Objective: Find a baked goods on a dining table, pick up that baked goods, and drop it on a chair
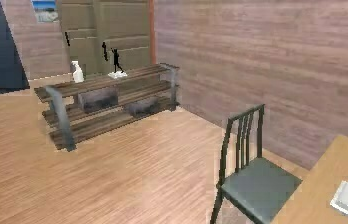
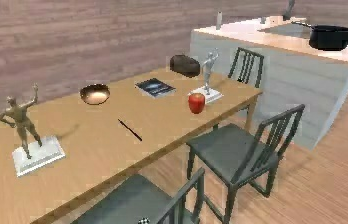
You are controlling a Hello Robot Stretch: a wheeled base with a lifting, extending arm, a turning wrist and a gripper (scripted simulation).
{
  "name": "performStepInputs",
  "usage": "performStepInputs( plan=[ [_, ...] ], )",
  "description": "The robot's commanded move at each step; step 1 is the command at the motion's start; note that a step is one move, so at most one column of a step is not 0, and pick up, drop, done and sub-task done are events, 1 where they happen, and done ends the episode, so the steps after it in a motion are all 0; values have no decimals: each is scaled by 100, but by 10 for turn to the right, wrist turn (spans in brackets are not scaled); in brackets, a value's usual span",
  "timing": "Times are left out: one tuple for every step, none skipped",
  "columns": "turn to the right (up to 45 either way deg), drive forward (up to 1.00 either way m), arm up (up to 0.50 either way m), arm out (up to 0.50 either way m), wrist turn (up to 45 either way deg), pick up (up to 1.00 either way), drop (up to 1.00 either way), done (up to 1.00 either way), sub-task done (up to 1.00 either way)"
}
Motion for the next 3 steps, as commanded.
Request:
performStepInputs(
  plan=[
    [0, 100, 0, 0, 0, 0, 0, 0, 0],
    [90, 0, 0, 0, 0, 0, 0, 0, 0],
    [0, 10, 0, 0, 0, 0, 0, 0, 0]
  ],
)
